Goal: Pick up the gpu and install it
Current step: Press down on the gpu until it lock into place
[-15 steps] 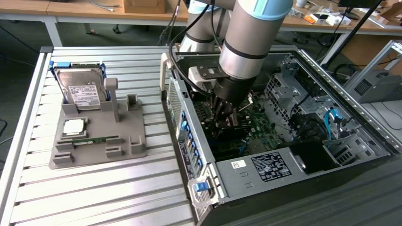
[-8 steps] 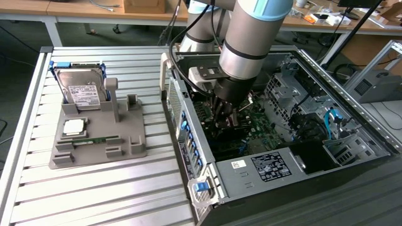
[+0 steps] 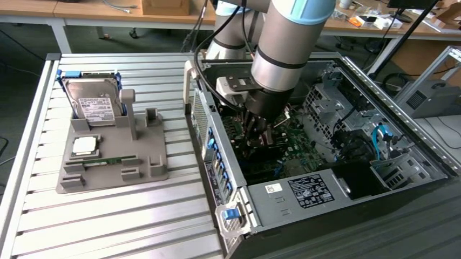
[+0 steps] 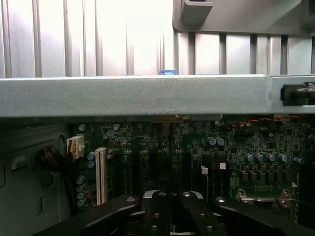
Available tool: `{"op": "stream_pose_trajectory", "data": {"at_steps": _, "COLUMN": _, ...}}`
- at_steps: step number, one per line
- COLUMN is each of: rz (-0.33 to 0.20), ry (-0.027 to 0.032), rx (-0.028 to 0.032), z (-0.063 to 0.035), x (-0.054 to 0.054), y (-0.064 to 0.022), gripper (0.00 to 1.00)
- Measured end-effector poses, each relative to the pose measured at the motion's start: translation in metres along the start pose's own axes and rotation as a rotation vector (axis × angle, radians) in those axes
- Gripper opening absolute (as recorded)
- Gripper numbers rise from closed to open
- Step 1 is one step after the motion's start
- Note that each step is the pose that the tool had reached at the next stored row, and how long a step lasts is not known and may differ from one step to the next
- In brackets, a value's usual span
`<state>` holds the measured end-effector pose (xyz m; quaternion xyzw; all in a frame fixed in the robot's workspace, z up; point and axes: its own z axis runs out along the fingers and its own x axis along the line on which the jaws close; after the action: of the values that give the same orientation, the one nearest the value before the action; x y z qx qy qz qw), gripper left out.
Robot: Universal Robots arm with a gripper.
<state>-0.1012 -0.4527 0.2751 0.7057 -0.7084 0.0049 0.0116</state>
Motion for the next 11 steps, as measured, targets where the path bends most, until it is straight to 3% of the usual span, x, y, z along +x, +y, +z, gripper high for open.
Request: {"op": "stream_pose_trajectory", "data": {"at_steps": 11, "rz": 0.0, "ry": -0.0001, "rx": 0.0001, "z": 0.0018, "x": -0.0002, "y": 0.0, "gripper": 0.11}}
